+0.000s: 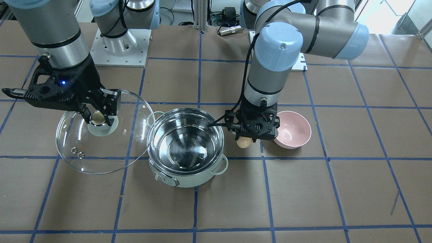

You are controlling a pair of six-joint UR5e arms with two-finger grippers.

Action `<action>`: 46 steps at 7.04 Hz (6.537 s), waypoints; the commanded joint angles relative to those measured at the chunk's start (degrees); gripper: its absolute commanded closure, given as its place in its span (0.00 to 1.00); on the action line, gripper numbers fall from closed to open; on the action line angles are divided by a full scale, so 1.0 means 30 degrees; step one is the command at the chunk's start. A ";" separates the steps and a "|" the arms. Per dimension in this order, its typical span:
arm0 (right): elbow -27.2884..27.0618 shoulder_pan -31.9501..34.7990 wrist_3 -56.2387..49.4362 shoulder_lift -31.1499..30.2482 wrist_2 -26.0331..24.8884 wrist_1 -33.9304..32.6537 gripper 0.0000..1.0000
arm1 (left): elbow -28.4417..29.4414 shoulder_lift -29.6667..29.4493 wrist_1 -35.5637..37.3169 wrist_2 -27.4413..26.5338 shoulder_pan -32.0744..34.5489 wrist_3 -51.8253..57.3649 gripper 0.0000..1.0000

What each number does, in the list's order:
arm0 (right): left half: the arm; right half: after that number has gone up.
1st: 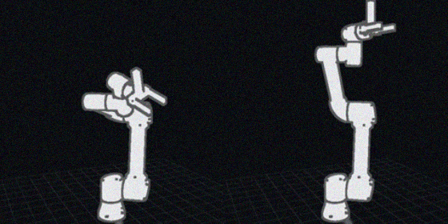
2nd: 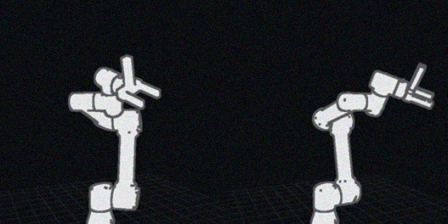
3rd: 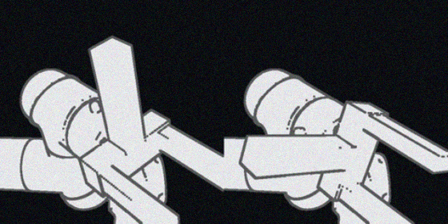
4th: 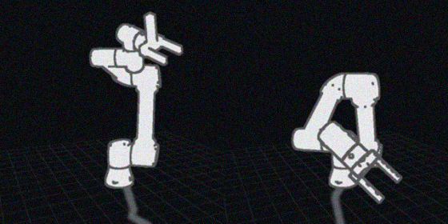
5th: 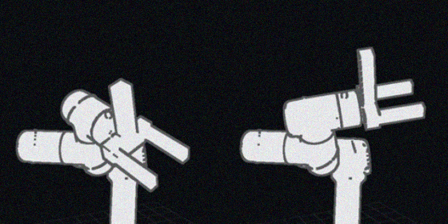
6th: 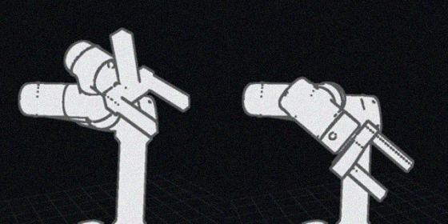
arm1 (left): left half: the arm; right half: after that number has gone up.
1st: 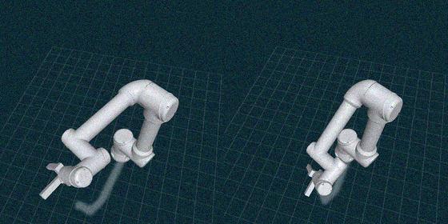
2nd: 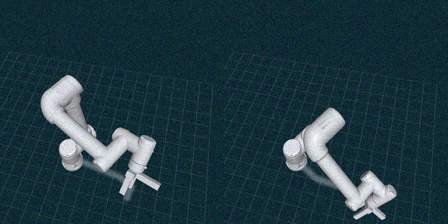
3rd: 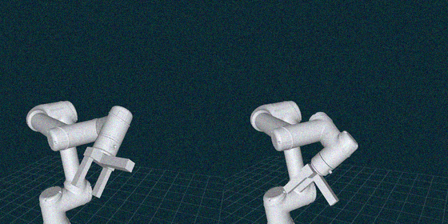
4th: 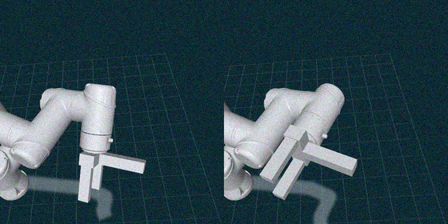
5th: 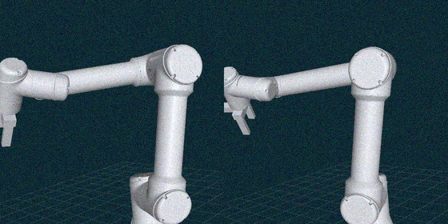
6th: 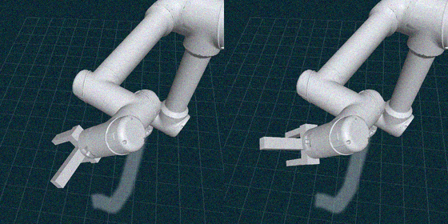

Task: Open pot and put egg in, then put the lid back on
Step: 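Lift the lid with the right gripper while the left carries the egg over, then lower the egg into the pot and open the left gripper, then raise the left gripper away while the right gripper brings the lid over the pot, then lower the glass lid onto the pot with the right gripper and release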

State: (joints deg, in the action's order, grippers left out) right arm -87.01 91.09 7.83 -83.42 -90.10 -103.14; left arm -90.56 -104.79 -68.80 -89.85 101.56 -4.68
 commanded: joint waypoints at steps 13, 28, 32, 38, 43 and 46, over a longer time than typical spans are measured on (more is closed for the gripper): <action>-0.0880 -0.0921 -0.2024 -0.0493 0.0297 0.0072 0.64 | -0.0574 -0.2832 0.3716 -0.1809 0.3822 -0.4945 0.86; -0.0997 0.5891 0.6284 0.1084 0.0328 -0.2001 0.64 | 0.0300 0.4725 -0.7371 -0.1193 -0.3822 0.0447 0.00; -0.1783 0.6784 0.7089 0.2261 0.0064 -0.3876 0.64 | 0.1184 0.4961 -0.8852 -0.1635 -0.3765 0.0534 0.00; -0.2170 0.6784 0.6267 0.2846 -0.0758 -0.5756 0.63 | 0.0714 0.5488 -0.8852 -0.1604 -0.3561 0.0329 0.00; -0.2257 0.6784 0.6238 0.2846 -0.0787 -0.5728 0.62 | 0.0714 0.5517 -0.8823 -0.1575 -0.3532 0.0300 0.00; -0.2257 0.6754 0.6209 0.2876 -0.0816 -0.5728 0.61 | 0.0685 0.5489 -0.8736 -0.1575 -0.3532 0.0300 0.00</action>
State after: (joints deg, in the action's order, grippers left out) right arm -93.78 111.40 26.48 -74.83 -92.48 -120.32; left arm -88.47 -88.26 -95.17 -94.57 90.97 -3.78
